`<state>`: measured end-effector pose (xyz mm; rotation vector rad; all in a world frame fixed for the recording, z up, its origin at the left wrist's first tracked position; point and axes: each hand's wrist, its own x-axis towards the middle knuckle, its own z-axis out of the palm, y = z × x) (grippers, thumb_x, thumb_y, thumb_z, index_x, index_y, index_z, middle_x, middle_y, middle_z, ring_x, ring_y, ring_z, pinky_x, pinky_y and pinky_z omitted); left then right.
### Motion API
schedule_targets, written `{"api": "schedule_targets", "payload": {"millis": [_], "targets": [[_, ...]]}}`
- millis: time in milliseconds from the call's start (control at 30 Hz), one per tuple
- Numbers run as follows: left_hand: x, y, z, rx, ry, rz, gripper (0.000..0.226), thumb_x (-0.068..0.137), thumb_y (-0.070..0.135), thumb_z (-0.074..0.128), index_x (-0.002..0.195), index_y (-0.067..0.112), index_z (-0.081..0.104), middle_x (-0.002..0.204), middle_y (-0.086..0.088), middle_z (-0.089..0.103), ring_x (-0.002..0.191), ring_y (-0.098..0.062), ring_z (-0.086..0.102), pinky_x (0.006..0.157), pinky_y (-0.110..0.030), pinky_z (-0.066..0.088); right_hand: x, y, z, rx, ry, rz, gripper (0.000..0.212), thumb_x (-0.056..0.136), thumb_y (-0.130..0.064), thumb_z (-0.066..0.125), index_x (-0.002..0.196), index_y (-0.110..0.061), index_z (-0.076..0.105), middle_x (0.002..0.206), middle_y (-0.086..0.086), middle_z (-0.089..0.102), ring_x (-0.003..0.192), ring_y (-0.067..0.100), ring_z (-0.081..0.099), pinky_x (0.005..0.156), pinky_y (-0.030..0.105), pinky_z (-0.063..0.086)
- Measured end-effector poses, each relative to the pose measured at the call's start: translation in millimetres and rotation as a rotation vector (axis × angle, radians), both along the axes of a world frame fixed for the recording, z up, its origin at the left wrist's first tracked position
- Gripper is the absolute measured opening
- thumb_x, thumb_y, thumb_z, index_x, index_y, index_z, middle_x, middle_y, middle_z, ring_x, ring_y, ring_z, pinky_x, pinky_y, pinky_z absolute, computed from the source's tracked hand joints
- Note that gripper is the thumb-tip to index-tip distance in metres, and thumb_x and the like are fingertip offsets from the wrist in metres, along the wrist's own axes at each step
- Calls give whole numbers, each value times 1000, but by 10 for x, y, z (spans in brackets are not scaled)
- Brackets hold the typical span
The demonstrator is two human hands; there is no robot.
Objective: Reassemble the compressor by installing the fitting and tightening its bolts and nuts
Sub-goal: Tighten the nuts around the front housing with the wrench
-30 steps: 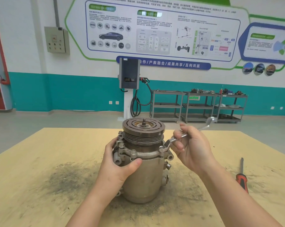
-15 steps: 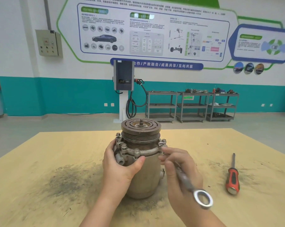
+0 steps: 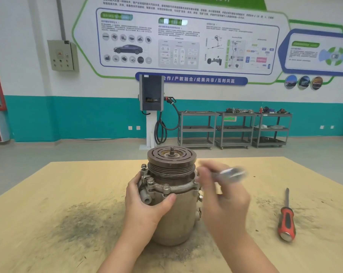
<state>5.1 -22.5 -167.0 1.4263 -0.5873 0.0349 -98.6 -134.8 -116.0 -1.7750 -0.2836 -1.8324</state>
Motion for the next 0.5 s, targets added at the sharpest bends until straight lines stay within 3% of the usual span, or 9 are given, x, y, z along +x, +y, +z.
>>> {"api": "schedule_targets", "payload": {"millis": [67, 167, 367, 500], "targets": [[-1, 16, 42, 8, 15, -38, 95, 43, 60, 89, 123, 49, 37, 133, 14, 53, 117, 0, 55, 94, -20, 44, -44, -67, 33, 344, -22, 211, 12, 101, -22, 45, 110, -29, 50, 82, -2, 67, 61, 12, 65, 59, 17, 50], [17, 29, 77, 13, 42, -73, 86, 39, 57, 79, 115, 52, 39, 127, 16, 56, 109, 8, 57, 84, -11, 44, -36, -202, 46, 731, 14, 410, 17, 105, -8, 34, 106, -24, 41, 69, 3, 66, 49, 17, 58, 49, 22, 47], [167, 117, 108, 103, 70, -191, 93, 43, 63, 86, 120, 56, 34, 126, 17, 58, 115, 2, 56, 105, -34, 45, 4, -385, 76, 1008, 93, 698, 19, 102, 1, 31, 98, -14, 41, 60, 5, 62, 43, 16, 50, 43, 22, 41], [242, 127, 102, 139, 77, -225, 107, 35, 72, 84, 127, 53, 32, 124, 20, 58, 108, 9, 58, 102, -31, 46, 45, -432, 25, 1046, 128, 782, 17, 103, -1, 32, 92, -12, 40, 63, 8, 60, 44, 17, 51, 44, 22, 43]]}}
